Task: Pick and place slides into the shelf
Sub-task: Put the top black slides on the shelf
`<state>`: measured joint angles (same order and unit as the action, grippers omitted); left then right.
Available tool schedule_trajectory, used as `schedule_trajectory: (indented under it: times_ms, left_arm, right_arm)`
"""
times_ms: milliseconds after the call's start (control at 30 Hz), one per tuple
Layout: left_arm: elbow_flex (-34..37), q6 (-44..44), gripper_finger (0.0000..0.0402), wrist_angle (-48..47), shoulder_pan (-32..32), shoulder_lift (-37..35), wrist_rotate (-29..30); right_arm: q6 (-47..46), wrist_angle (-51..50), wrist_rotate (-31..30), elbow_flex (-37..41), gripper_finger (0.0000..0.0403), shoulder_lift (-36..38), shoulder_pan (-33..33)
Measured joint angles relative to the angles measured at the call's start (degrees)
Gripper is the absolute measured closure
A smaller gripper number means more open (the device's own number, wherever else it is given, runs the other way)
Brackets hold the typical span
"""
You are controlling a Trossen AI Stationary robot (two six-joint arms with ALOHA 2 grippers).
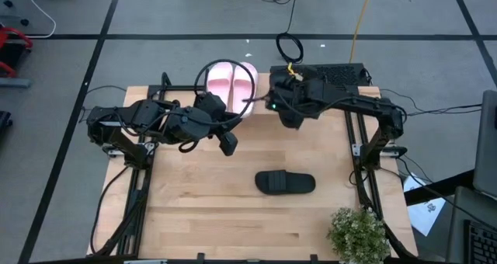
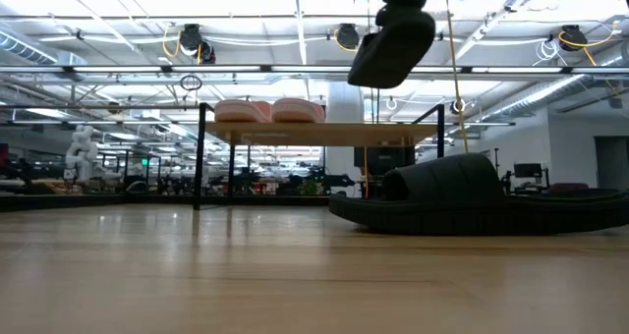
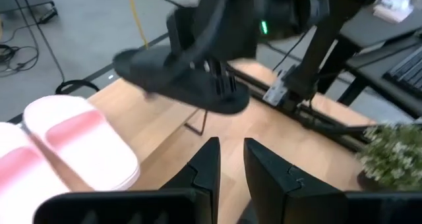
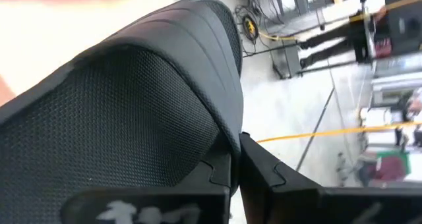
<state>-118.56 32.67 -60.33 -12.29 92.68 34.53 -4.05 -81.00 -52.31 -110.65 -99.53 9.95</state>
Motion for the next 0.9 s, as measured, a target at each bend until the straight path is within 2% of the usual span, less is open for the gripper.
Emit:
schedule_trajectory:
  times_ms: [233, 467, 900]
  left_arm:
    - [0.00, 0.00, 0.0339, -2.99, 0.21, 0.00, 0.34]
    - [0.00, 0.02, 0.0339, -3.43, 1.20, 0.00, 1.68]
    - [0.00, 0.59, 0.0339, -3.35, 3.08, 0.00, 1.78]
  right_arm:
    - [1.73, 6.57, 0.48, 1.07, 0.0403, 0.07, 4.61]
    - [6.25, 13.24, 2.85, 8.91, 0.0403, 0.00, 8.35]
    - [13.13, 23.60, -0.19, 19.29, 0.0403, 0.00, 13.05]
